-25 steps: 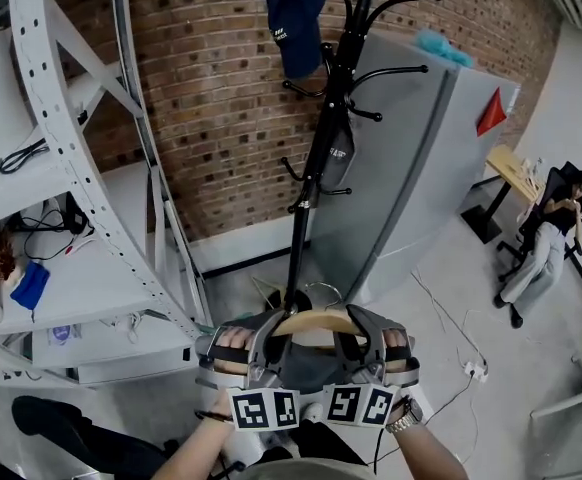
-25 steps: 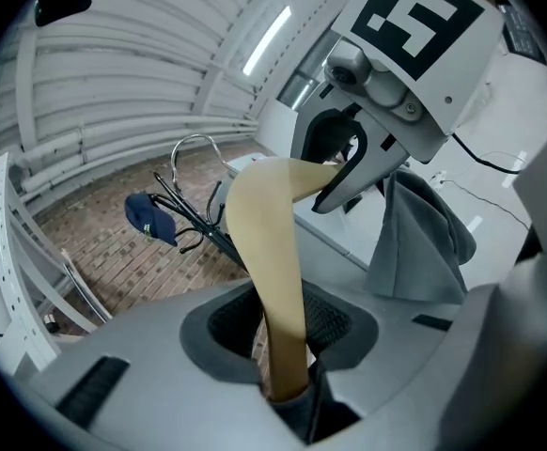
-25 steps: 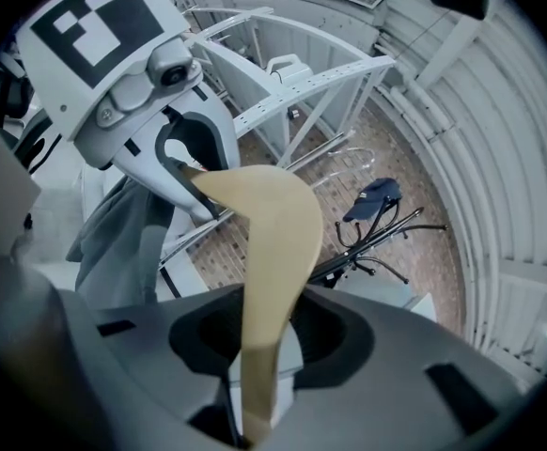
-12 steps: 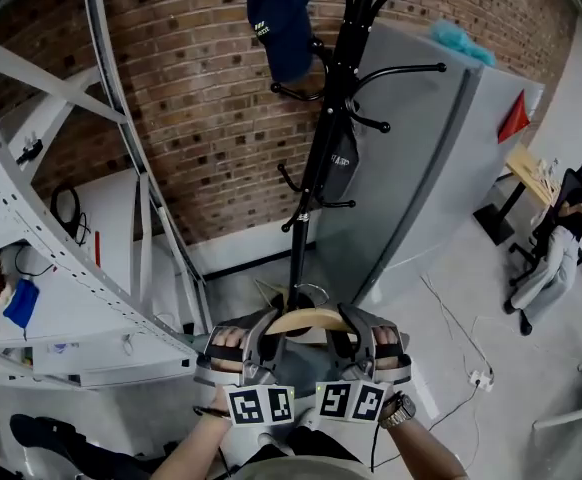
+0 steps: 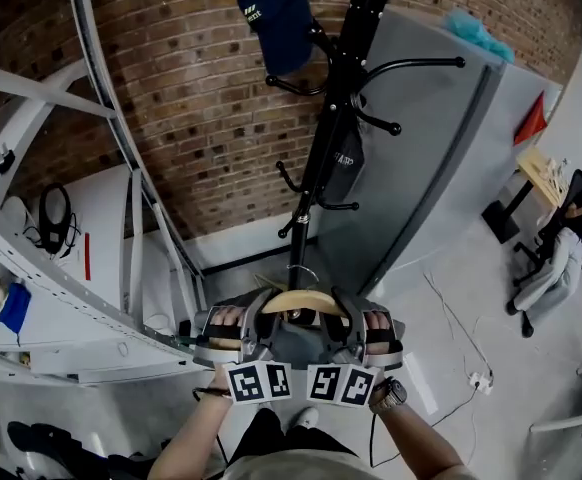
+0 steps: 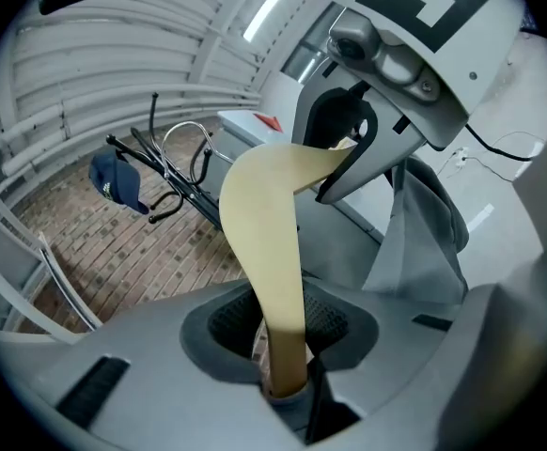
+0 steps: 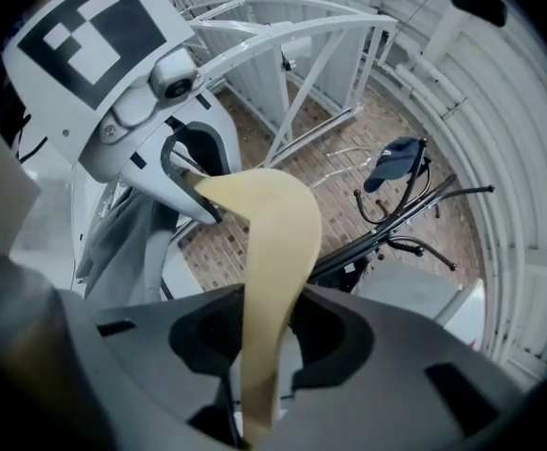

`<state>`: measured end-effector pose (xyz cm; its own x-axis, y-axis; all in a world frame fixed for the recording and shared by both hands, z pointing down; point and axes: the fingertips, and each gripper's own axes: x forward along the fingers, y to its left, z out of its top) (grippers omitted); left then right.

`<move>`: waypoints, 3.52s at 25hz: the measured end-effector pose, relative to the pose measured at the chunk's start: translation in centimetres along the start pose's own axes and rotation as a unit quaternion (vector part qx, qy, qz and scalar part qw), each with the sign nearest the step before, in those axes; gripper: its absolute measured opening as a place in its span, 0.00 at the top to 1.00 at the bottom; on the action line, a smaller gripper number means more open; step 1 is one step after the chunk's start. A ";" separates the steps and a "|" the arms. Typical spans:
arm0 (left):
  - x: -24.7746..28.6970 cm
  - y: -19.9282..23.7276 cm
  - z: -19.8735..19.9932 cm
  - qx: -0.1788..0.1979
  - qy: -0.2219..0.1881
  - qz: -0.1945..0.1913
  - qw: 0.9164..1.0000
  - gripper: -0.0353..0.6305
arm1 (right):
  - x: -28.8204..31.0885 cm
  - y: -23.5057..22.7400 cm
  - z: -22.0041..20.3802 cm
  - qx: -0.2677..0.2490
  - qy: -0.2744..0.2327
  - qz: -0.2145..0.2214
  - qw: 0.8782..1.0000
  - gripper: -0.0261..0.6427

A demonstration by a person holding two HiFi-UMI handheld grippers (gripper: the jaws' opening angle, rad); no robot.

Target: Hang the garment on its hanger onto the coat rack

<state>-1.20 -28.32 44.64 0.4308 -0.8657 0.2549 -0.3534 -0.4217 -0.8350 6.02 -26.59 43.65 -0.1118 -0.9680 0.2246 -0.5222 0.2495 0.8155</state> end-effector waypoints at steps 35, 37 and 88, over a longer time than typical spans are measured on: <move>22.6 -7.9 -11.7 0.024 -0.001 -0.127 0.992 0.81 | 21.6 8.7 -10.9 0.017 0.118 0.060 0.991 0.78; 23.5 -8.3 -12.0 0.025 -0.002 -0.135 0.991 0.81 | 22.5 9.0 -11.6 0.017 0.120 0.066 0.990 0.78; 23.2 -4.4 -16.1 -0.228 0.029 -0.119 0.966 0.58 | 20.7 6.6 -10.9 0.229 0.050 0.078 0.969 0.78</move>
<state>-3.04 -50.93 62.12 0.5030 -0.7371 0.4513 -0.5846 -0.6747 -0.4506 9.42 -44.65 59.48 -0.1488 -0.9064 0.3953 -0.8287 0.3324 0.4503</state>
